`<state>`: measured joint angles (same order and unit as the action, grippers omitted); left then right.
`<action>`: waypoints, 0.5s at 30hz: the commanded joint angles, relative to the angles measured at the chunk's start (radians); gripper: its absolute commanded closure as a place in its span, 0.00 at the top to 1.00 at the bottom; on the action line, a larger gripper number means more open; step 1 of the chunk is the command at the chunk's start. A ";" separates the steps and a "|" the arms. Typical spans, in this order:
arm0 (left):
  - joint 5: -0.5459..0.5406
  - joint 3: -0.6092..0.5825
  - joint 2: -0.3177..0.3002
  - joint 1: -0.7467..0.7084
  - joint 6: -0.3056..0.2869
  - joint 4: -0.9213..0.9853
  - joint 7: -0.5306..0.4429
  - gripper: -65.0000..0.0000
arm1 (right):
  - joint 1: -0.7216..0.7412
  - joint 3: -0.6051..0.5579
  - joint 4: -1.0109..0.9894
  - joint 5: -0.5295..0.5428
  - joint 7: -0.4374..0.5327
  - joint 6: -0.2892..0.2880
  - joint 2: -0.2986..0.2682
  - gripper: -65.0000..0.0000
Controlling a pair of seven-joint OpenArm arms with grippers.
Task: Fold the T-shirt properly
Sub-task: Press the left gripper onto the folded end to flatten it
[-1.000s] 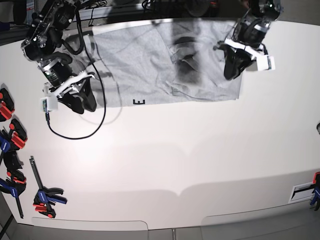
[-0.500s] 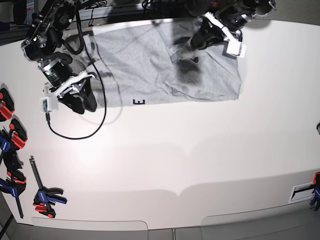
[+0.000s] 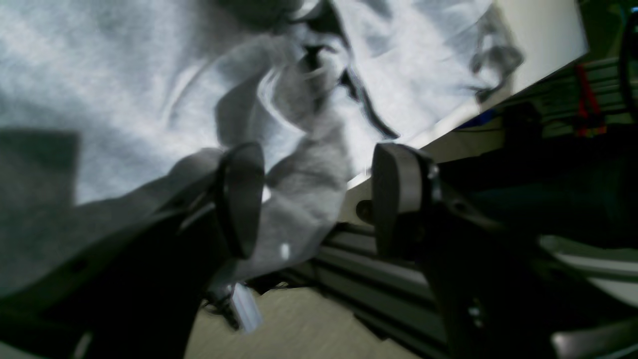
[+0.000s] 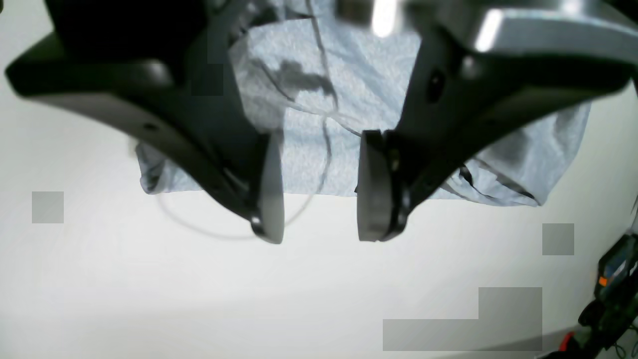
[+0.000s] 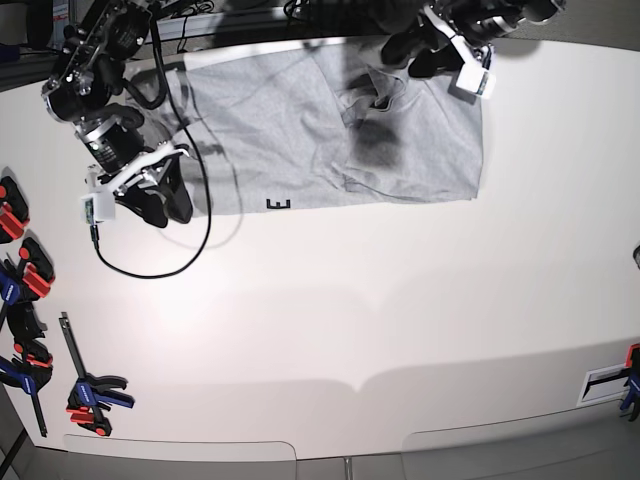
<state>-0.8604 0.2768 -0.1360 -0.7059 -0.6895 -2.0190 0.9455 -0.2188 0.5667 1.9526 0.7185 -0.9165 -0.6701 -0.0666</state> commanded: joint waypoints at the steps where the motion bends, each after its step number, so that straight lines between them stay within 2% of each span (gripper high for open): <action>1: -0.032 0.004 -0.003 -0.006 -0.009 -0.019 -0.032 0.46 | 0.008 0.002 0.019 0.026 0.026 0.002 -0.008 0.36; 4: -0.012 0.003 -0.002 -0.003 -0.009 -0.019 -0.073 0.39 | 0.008 0.002 0.019 0.026 0.021 0.002 -0.008 0.36; 11: 0.166 0.003 0.053 0.044 -0.009 -0.019 -0.091 0.38 | 0.008 0.002 0.019 0.026 0.019 0.002 -0.008 0.36; 15: 0.257 0.003 0.058 0.077 -0.009 -0.019 -0.110 0.39 | 0.008 0.002 0.019 0.026 0.019 0.002 -0.008 0.36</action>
<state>-0.5842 0.2768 -0.0776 -0.6266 -0.6891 -2.0197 0.8597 -0.2188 0.5667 1.9526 0.7189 -0.9237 -0.6701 -0.0669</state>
